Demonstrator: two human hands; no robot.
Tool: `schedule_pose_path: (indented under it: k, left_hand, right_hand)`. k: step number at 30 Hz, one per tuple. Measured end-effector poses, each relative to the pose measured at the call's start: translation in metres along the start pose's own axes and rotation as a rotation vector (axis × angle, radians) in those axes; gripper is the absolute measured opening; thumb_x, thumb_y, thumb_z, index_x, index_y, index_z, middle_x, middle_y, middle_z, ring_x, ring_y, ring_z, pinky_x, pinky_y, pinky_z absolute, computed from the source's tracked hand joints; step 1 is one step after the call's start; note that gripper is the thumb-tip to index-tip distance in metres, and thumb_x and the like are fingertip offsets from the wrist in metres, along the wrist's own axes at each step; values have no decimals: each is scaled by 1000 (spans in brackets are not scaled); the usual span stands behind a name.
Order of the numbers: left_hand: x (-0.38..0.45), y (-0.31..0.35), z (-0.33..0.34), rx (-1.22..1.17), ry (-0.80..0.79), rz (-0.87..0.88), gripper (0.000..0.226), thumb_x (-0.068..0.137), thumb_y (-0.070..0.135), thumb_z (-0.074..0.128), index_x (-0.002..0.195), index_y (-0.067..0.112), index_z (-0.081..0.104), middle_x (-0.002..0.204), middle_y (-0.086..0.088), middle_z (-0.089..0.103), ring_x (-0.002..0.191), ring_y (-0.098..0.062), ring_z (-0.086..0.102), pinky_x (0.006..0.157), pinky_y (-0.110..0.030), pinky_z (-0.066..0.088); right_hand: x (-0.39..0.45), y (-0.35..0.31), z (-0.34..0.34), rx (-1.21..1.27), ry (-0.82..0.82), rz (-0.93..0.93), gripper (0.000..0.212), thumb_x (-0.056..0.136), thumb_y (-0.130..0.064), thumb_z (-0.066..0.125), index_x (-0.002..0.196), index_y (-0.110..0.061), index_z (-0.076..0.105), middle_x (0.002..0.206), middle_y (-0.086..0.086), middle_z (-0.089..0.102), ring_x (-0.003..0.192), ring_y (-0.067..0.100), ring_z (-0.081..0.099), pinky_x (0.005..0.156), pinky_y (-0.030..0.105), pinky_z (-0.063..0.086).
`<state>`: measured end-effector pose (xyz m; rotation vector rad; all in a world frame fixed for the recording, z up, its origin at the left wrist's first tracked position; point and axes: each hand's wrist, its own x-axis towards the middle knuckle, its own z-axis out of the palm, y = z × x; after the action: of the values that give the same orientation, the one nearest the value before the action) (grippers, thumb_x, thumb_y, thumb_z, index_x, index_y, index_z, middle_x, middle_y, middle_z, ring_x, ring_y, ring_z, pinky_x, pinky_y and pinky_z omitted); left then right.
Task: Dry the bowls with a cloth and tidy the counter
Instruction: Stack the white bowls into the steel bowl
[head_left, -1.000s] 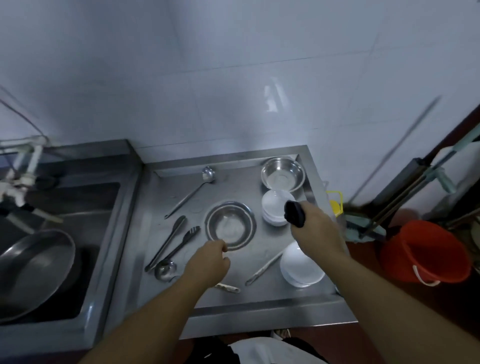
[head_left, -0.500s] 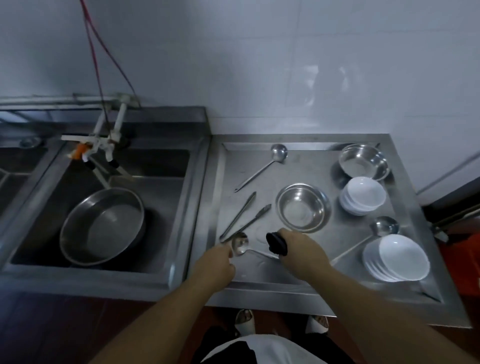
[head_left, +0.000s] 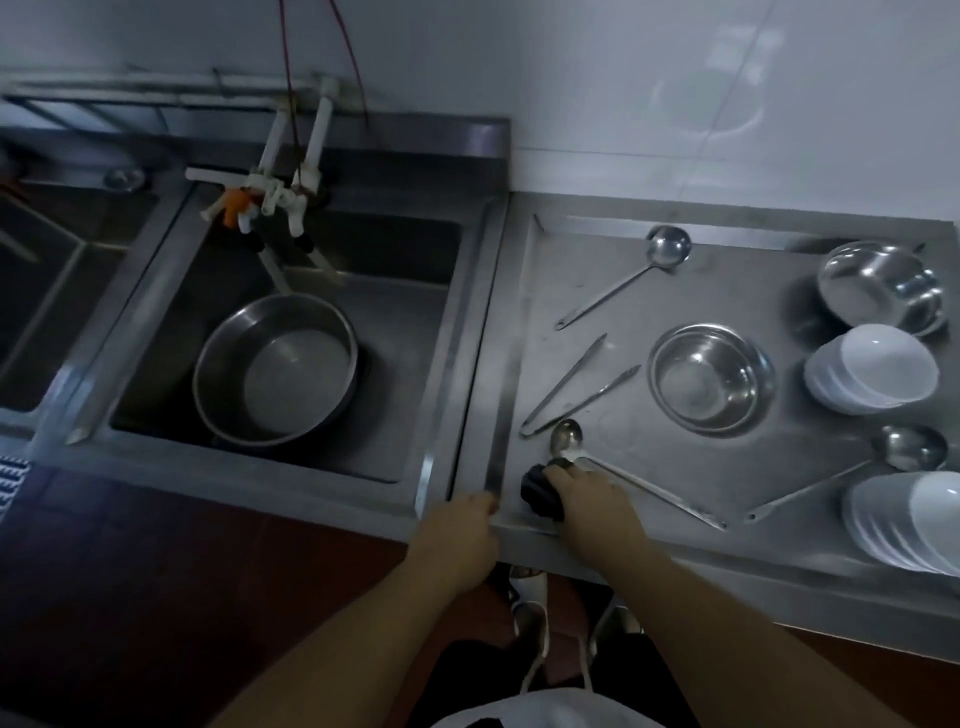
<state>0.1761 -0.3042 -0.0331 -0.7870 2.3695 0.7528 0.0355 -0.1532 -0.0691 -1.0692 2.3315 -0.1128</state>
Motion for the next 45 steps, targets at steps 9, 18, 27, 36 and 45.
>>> schedule_pose_path:
  k: [9, 18, 27, 36, 45]
  left_hand:
    - [0, -23, -5, 27, 44, -47, 34, 101, 28, 56, 133, 21, 52, 133, -6, 56, 117, -28, 59, 88, -41, 51]
    - [19, 25, -26, 100, 123, 118, 34, 100, 33, 51, 131, 22, 54, 125, -3, 61, 105, -24, 62, 80, -38, 52]
    - [25, 109, -38, 356, 156, 328, 41, 103, 37, 47, 141, 22, 49, 133, -4, 57, 117, -27, 58, 89, -40, 49]
    - [12, 238, -17, 458, 169, 490, 46, 104, 42, 44, 144, 20, 47, 137, -5, 55, 123, -28, 55, 101, -45, 49]
    - [-35, 365, 52, 530, 225, 598, 40, 101, 44, 49, 134, 22, 53, 131, -4, 60, 115, -28, 60, 93, -44, 53]
  right_hand:
    - [10, -30, 33, 41, -310, -31, 91, 83, -58, 77, 158, -27, 36, 149, 3, 52, 137, 29, 46, 106, 47, 50]
    - [-14, 4, -32, 119, 72, 111, 44, 95, -44, 59, 132, -20, 61, 121, 4, 67, 117, 28, 59, 92, 41, 52]
    - [-73, 77, -83, -19, 223, 342, 45, 101, -52, 49, 140, -28, 52, 140, -4, 59, 131, 23, 50, 102, 43, 43]
    - [-166, 162, -127, 1, 388, 476, 49, 101, -52, 48, 145, -29, 50, 144, -5, 57, 135, 23, 48, 108, 42, 41]
    - [-283, 264, -126, 44, 451, 597, 50, 102, -54, 46, 147, -30, 47, 148, -5, 53, 138, 23, 44, 109, 41, 40]
